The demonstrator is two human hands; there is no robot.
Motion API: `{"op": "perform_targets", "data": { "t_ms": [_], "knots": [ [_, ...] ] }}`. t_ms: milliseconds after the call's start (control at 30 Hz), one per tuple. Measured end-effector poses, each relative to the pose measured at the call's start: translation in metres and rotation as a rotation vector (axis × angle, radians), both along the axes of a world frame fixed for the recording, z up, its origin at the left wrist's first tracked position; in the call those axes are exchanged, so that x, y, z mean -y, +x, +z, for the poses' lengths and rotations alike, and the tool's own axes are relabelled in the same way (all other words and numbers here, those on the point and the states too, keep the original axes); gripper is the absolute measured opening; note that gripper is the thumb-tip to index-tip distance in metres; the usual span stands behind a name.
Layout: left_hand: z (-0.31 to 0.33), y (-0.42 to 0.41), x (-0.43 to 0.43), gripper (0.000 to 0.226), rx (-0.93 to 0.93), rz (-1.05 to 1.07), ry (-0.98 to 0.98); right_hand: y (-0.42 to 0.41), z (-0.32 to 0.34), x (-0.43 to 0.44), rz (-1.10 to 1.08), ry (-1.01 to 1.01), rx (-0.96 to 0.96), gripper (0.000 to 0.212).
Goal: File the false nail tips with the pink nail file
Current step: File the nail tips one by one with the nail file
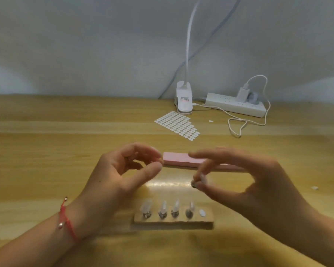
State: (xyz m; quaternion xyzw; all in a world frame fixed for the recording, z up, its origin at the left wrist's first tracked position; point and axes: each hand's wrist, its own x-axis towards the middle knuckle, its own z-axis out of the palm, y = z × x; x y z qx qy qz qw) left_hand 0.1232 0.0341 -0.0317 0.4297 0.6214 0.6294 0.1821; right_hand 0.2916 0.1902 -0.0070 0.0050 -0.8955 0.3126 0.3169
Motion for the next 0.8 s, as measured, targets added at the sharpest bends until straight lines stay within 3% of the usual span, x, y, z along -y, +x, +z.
{"op": "perform_targets", "data": {
  "t_ms": [100, 233, 367, 500, 600, 667, 800],
  "knots": [
    [0.004, 0.01, -0.001, 0.03, -0.227, 0.014, -0.015, -0.021, 0.002, 0.006, 0.058, -0.247, 0.068, 0.04],
    [0.002, 0.009, -0.002, 0.035, -0.183, 0.101, 0.041, -0.04, 0.001, 0.011, 0.095, -0.357, 0.109, 0.04],
    [0.003, 0.006, -0.003, 0.041, -0.156, 0.132, -0.025, -0.045, -0.001, 0.007, 0.141, -0.405, 0.155, 0.042],
    [-0.001, 0.003, -0.007, 0.038, 0.007, 0.158, -0.022, -0.039, 0.0, -0.013, 0.117, -0.157, 0.18, 0.044],
    [-0.003, -0.002, -0.009, 0.028, 0.178, 0.163, 0.025, -0.042, -0.009, -0.036, -0.139, 0.362, 0.365, 0.047],
    [-0.004, -0.003, -0.009, 0.021, 0.203, 0.158, 0.03, -0.043, -0.016, -0.044, -0.177, 0.378, 0.472, 0.045],
    [-0.004, -0.001, -0.008, 0.02, 0.198, 0.163, 0.013, -0.044, -0.021, -0.048, -0.178, 0.344, 0.41, 0.035]
  ]
}}
